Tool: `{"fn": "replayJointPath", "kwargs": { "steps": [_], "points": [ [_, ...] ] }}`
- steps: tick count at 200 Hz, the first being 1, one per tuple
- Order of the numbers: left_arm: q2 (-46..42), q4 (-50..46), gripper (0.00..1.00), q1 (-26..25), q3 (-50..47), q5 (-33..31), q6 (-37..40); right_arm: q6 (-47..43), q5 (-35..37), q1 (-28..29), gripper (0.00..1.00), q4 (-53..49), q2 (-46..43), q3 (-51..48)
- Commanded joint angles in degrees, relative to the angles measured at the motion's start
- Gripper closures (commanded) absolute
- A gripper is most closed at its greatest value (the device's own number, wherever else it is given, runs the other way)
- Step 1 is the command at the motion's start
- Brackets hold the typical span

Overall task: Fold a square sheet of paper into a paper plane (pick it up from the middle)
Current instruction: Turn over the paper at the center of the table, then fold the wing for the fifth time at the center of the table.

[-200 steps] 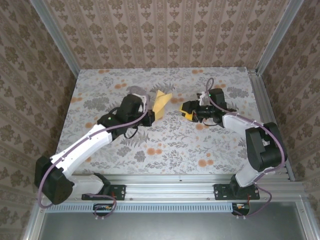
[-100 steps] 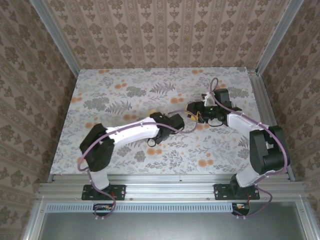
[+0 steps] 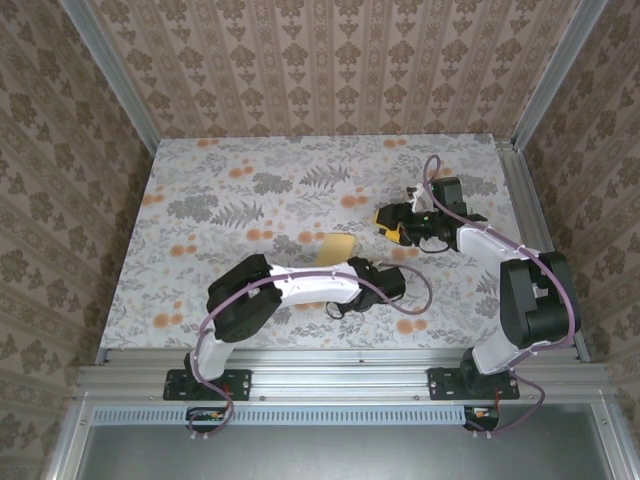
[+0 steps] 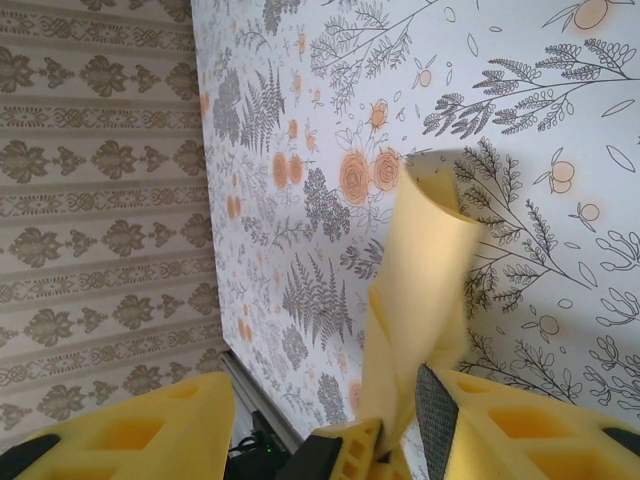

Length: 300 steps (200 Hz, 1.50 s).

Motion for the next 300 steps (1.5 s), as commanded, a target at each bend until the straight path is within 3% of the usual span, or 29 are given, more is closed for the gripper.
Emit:
{"fn": "replayJointPath", "kwargs": {
  "steps": [1,29,60,98,135,171,211,248,300],
  "points": [
    [0.01,2.8,0.71,-0.1,0.13,4.91,2.31,-1.32,-0.37,-0.48,0.46,-2.22,0.03,1.03],
    [-3.83,6.75,0.47,0.43,-1.68,10.5,3.29,-1.08,-0.93,-0.19,0.48,-2.39,1.58,0.5],
    [-10.6,12.17,0.35,2.75,-5.5,21.33,2.24,-0.92,-1.04,1.49,0.5,-2.32,2.28,-0.34],
    [-20.21,14.43,0.31,7.05,-9.91,35.52,-1.8,0.51,-0.62,4.29,0.55,0.39,3.3,-2.44],
    [-32.38,19.57,0.31,15.65,-20.58,46.34,-9.08,1.13,2.6,10.25,0.61,1.17,1.37,-2.52],
    [-45.28,28.04,0.3,26.72,-32.78,49.97,-17.19,2.63,6.45,17.78,0.71,2.97,3.82,-2.62],
    [-49.02,31.57,0.29,35.49,-39.35,51.06,-22.41,-0.21,12.87,22.38,0.79,-0.29,7.38,-0.22],
    [-46.48,34.06,0.29,37.29,-40.4,52.54,-23.45,-4.96,19.26,23.06,0.81,-6.71,10.02,1.38],
    [-43.03,35.97,0.29,37.29,-40.31,54.84,-24.46,-5.49,21.2,22.32,0.85,-5.91,12.35,0.74]
  ]
}}
